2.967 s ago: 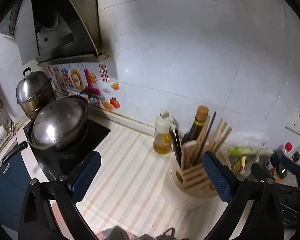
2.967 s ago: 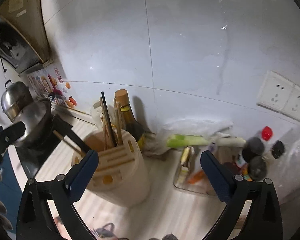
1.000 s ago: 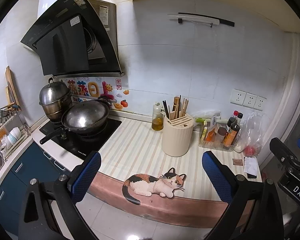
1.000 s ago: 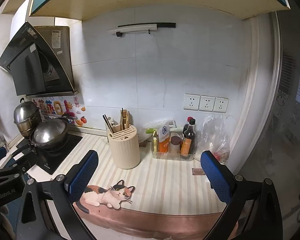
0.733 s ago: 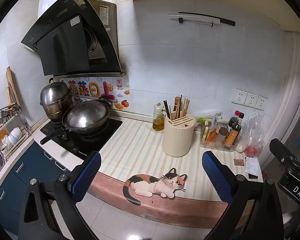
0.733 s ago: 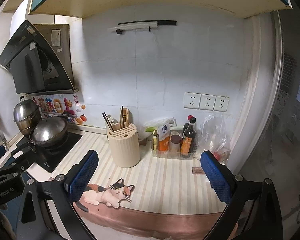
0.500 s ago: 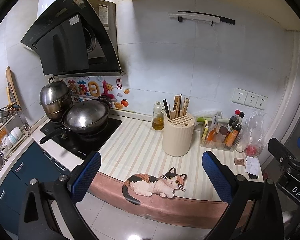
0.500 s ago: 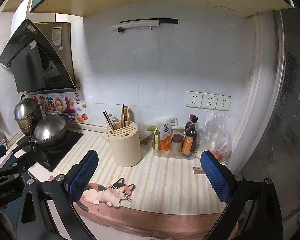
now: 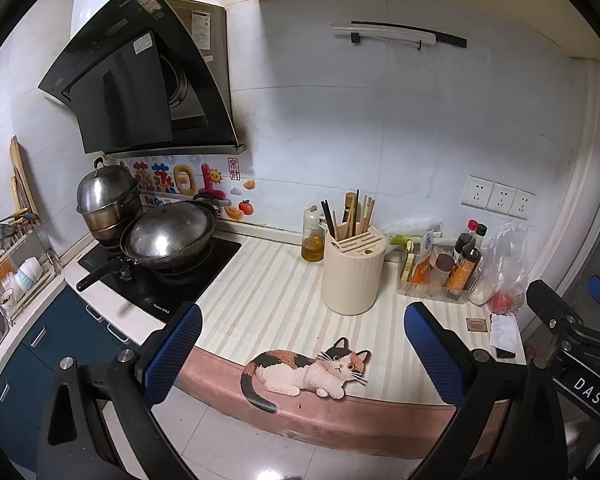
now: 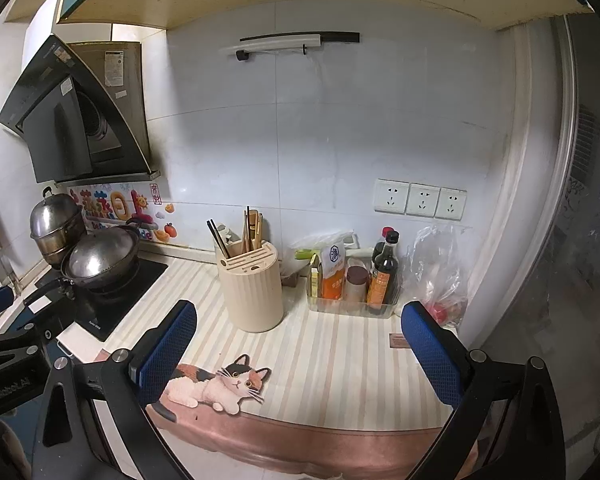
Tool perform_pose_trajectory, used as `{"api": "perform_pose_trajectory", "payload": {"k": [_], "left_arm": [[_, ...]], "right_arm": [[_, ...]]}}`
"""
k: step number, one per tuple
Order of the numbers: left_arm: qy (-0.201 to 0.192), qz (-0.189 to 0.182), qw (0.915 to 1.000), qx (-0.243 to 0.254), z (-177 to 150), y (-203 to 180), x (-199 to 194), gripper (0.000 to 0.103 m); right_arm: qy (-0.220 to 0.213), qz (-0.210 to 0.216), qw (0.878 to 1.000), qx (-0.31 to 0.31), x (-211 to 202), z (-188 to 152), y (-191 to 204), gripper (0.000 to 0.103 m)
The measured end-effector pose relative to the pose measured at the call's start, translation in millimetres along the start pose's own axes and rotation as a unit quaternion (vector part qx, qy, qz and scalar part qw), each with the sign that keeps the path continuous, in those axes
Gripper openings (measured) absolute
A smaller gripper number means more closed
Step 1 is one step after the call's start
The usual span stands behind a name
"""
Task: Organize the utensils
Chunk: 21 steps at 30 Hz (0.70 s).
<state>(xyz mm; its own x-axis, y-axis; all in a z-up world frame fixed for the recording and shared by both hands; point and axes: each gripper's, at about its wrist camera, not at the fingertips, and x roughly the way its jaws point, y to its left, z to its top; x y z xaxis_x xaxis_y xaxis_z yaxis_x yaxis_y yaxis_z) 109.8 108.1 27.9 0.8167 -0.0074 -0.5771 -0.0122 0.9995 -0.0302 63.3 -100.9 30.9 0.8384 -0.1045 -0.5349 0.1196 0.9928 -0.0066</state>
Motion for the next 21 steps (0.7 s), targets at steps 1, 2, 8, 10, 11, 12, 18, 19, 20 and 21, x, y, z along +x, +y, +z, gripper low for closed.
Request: {"api": "perform_pose_trajectory", "payload": {"k": [1,2,8,10,11,12,18,19,20,21], "left_arm": [[0.000,-0.001,1.0000,-0.001,0,0,1,0.103],[0.000,-0.001,1.0000,-0.001,0,0,1,0.103],[0.005,-0.002,1.0000,-0.001,1,-4,5,0.103],[0.008,-0.003,1.0000,0.001,0,-5,6,0.103],[0.010,-0.003,0.9999,0.002,0,-5,6,0.103],[0.010,-0.003,0.9999,0.002,0,-6,7,0.103],[0.016,-0.003,0.9999,0.000,0,-8,11,0.103],[0.015,-0.003,0.9999,0.001,0,-8,11,0.103],[0.015,-0.002,0.9999,0.001,0,-8,11,0.103],[0.016,-0.003,0.9999,0.001,0,-7,11,0.103]], "right_arm": [[0.001,-0.001,1.000,0.000,0,0,0,0.103],[0.002,-0.001,1.000,0.001,1,0,0,0.103],[0.009,-0.001,1.000,-0.001,7,0,-1,0.103],[0.010,-0.002,1.000,-0.001,8,1,0,0.103],[0.011,-0.001,1.000,-0.001,9,1,0,0.103],[0.011,-0.001,1.000,-0.001,10,1,0,0.103],[0.012,-0.002,1.000,-0.001,10,1,-1,0.103],[0.012,-0.003,1.000,-0.002,11,1,-1,0.103],[0.013,-0.003,1.000,-0.002,12,1,-2,0.103],[0.014,-0.002,1.000,-0.002,13,0,-2,0.103]]}}
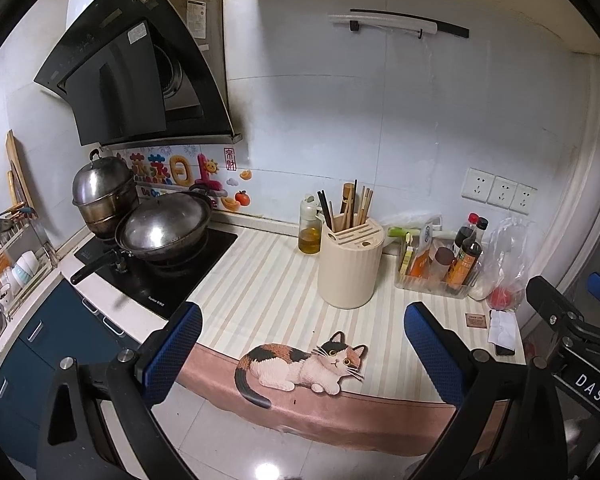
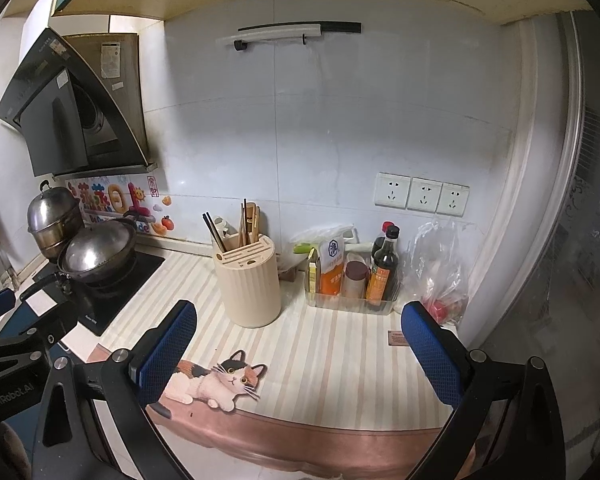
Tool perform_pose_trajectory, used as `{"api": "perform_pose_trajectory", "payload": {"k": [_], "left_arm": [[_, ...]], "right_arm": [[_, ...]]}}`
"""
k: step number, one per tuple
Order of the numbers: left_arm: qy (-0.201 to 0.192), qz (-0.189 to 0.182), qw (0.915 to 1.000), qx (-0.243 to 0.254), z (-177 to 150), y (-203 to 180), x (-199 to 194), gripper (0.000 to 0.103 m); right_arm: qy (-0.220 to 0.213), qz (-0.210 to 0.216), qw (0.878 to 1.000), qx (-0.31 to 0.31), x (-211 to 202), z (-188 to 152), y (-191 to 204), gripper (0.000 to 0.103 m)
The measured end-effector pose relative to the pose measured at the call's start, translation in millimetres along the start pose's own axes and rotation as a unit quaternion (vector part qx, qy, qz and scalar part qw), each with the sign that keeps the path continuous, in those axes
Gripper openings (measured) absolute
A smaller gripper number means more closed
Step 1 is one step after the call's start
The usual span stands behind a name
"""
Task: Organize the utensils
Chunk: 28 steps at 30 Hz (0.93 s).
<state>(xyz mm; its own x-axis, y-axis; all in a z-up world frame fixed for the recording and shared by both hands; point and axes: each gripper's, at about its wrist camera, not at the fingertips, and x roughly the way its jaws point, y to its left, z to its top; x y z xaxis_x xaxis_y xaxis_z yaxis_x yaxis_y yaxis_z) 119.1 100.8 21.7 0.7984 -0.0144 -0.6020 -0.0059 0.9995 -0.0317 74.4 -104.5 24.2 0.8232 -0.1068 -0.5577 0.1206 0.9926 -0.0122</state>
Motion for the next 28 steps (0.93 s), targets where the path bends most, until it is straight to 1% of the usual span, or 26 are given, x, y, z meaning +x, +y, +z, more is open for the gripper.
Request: {"api": "perform_pose_trajectory", "payload": {"k": [28], "left_arm": [[0.003,-0.001,1.0000,-0.004,-5,-5,7,0.103]], "right_arm": [[0.010,0.001,1.000,-0.008,11,-5,-2,0.103]]}}
